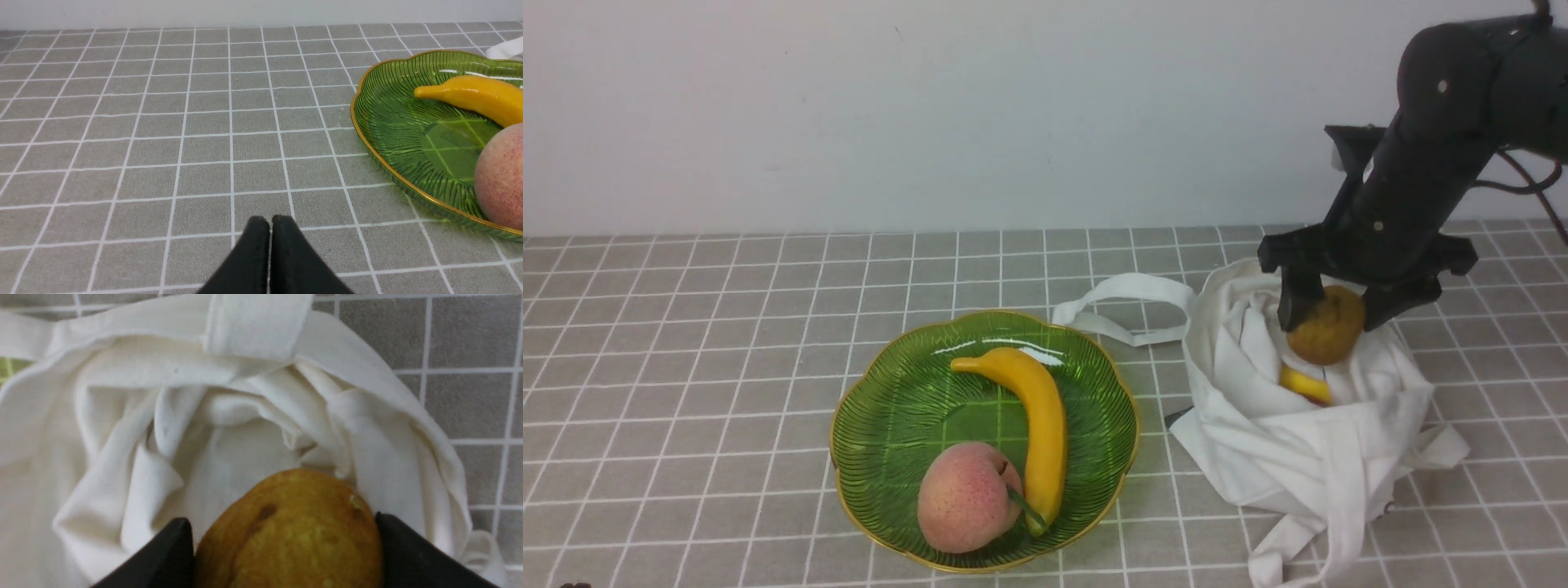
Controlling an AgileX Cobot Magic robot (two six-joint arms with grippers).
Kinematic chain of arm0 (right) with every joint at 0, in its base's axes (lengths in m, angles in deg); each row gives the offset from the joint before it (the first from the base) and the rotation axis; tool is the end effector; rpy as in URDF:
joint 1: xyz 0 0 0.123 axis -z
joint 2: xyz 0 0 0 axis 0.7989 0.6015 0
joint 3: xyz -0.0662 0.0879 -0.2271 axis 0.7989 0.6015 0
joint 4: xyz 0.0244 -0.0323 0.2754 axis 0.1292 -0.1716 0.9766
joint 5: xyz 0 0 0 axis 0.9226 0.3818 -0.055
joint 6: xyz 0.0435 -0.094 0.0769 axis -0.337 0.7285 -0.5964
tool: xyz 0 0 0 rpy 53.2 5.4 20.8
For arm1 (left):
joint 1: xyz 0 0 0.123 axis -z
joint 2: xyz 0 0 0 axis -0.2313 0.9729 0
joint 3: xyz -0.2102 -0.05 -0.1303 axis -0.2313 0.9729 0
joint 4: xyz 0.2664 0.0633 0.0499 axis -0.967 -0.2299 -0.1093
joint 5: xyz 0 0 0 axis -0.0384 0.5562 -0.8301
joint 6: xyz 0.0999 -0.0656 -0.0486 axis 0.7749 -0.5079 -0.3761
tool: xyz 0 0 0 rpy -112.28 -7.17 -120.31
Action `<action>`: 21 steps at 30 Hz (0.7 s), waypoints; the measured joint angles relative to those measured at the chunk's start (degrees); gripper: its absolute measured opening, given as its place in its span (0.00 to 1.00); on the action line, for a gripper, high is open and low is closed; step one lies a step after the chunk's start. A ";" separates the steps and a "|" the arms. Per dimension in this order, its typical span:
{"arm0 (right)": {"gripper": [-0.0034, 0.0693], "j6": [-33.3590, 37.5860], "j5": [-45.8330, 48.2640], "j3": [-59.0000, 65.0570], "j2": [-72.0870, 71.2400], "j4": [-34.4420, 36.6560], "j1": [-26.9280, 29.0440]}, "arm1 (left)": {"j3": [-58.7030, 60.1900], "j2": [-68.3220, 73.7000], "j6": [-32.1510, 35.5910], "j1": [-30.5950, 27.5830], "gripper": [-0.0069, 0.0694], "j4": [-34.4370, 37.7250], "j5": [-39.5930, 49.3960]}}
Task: Take the fruit out of the bag on the grey coffee tablecloth and place them on the plate.
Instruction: 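Reach for the kiwi in the white bag with the right gripper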
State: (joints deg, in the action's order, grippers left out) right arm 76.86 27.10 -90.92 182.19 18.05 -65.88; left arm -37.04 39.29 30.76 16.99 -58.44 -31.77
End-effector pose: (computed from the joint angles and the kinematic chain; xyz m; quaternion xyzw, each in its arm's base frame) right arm 0.3990 0.0981 0.1716 -0.0134 0.9972 0.0401 0.0621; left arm 0.1483 -0.0079 0.1583 0.0102 0.8086 -0.0224 0.5879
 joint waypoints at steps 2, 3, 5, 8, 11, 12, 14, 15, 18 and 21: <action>0.74 0.12 0.55 0.00 -1.63 0.00 0.00 | 0.00 0.00 0.00 0.00 0.08 0.00 0.00; 0.74 0.37 1.31 0.00 -4.30 0.16 -0.03 | 0.00 0.00 0.00 0.00 0.08 0.00 0.00; 0.74 0.85 1.51 0.00 -6.47 0.80 -0.03 | 0.00 0.00 0.00 0.00 0.08 0.00 0.00; 0.74 3.89 1.78 0.00 -11.10 3.84 -0.03 | 0.00 0.00 0.00 0.00 0.08 0.00 0.00; 0.74 5.31 1.78 0.00 -13.38 5.17 -0.03 | 0.00 0.00 0.00 0.00 0.08 0.00 0.00; 0.74 5.49 1.78 0.00 -13.59 5.17 -0.03 | 0.00 0.00 0.00 0.00 0.08 0.00 0.00; 0.74 5.60 2.38 0.00 -13.28 4.53 -0.03 | 0.00 0.00 0.00 0.00 0.08 0.00 0.00; 0.74 5.60 2.52 0.00 -12.93 4.39 -0.03 | 0.00 0.00 0.00 0.00 0.08 0.00 0.00; 0.74 5.60 2.83 0.00 -11.80 4.19 -0.03 | 0.00 0.00 0.00 0.00 0.08 0.00 0.00; 0.74 5.60 2.83 0.00 -8.80 4.13 -0.03 | 0.00 0.00 0.00 0.00 0.08 0.00 0.00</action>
State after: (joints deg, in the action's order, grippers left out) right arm 82.47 29.93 -90.92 173.39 22.18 -65.91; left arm -37.04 39.29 30.76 16.99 -58.44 -31.77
